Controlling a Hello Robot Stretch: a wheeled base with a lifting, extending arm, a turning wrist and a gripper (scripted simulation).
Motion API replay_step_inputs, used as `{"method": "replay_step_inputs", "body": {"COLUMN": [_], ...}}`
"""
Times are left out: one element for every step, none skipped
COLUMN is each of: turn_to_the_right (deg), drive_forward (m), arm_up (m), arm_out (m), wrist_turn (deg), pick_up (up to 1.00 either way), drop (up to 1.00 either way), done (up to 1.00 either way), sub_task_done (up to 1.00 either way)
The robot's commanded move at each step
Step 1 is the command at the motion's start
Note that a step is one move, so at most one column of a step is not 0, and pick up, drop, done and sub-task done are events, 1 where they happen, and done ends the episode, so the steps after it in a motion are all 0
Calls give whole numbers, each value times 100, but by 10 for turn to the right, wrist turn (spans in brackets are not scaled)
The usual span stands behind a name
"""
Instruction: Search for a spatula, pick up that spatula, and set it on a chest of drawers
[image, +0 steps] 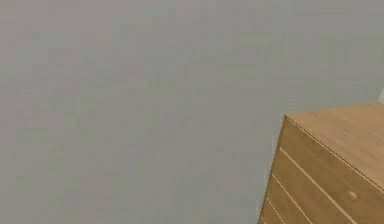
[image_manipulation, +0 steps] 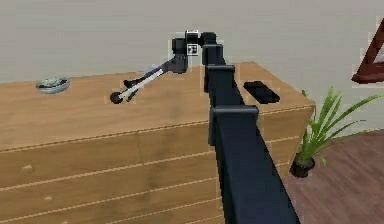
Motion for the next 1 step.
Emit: {"method": "replay_step_inputs", "body": {"turn_to_the_right": [0], "drive_forward": [0], "arm_up": [0], "arm_out": [0], "wrist_turn": [330], "pick_up": [0], "drop": [0], "done": [0], "sub_task_done": [0]}}
